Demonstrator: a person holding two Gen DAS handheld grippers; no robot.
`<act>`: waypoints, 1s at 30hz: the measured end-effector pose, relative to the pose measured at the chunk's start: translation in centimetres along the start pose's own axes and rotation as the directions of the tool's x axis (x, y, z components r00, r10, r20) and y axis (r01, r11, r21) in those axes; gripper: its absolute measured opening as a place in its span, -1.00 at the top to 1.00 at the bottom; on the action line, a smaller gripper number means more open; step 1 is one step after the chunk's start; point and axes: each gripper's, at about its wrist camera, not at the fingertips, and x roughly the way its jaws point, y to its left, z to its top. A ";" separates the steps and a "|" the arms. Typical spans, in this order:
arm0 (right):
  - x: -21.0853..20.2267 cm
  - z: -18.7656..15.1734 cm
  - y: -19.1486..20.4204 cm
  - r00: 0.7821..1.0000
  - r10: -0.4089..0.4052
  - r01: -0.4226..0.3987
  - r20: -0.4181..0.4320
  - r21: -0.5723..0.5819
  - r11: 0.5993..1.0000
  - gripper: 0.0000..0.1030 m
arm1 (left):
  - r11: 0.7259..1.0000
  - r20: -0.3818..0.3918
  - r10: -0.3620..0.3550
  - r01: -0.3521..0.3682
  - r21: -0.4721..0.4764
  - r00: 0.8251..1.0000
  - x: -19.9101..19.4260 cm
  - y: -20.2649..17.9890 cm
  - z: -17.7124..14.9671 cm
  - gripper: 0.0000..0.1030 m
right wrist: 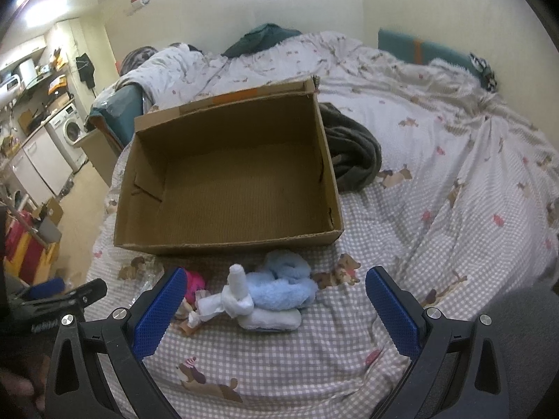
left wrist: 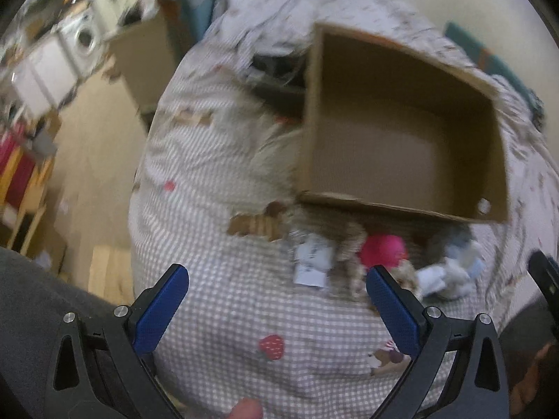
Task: Organize soft objects
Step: 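Grasp the clear plastic bag with the left gripper while the right gripper grasps the light-blue sock bundle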
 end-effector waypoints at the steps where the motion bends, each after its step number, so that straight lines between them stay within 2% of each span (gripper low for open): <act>1: 0.3 0.4 -0.2 1.000 0.006 -0.006 -0.017 0.003 1.000 -1.00 | 0.999 -0.049 0.000 -0.002 -0.033 0.999 0.9 0.8 0.6 -0.97; 6: 2.6 1.9 -1.1 0.990 0.041 -0.041 -0.135 0.007 0.999 -1.00 | 0.993 -0.181 -0.060 0.040 -0.113 0.982 3.9 2.2 2.5 -0.94; 11: 4.7 2.5 -1.7 0.981 0.016 -0.021 -0.194 -0.022 1.000 -1.00 | 0.996 -0.257 -0.076 0.059 -0.073 0.963 6.5 0.6 3.3 -0.38; 13: 5.2 2.6 -1.9 0.979 0.008 -0.013 -0.205 -0.021 1.000 -1.00 | 0.996 -0.279 -0.080 0.065 -0.062 0.957 7.4 -0.1 3.3 -0.33; 16: 6.1 2.4 -2.3 0.975 0.010 -0.011 -0.223 -0.005 1.000 -1.00 | 0.995 -0.303 -0.100 0.088 -0.054 0.948 8.7 -1.0 3.3 -0.31; 20: 6.8 2.1 -2.9 0.972 0.018 -0.012 -0.233 0.026 1.000 -1.00 | 0.995 -0.327 -0.100 0.090 -0.044 0.940 10.1 -1.7 3.0 -0.08; 22: 7.0 2.3 -3.3 0.972 0.025 -0.015 -0.235 0.046 0.999 -1.00 | 0.994 -0.343 -0.106 0.096 -0.048 0.933 10.8 -1.9 2.7 -0.04; 28: 7.8 2.5 -4.6 0.969 0.041 -0.012 -0.245 0.119 0.993 -1.00 | 0.993 -0.345 -0.115 0.097 -0.071 0.931 12.3 -1.8 2.7 -0.01; 30: 7.8 2.4 -4.6 0.969 0.038 -0.009 -0.243 0.122 0.992 -1.00 | 0.992 -0.347 -0.126 0.113 -0.056 0.929 12.3 -2.2 2.6 0.08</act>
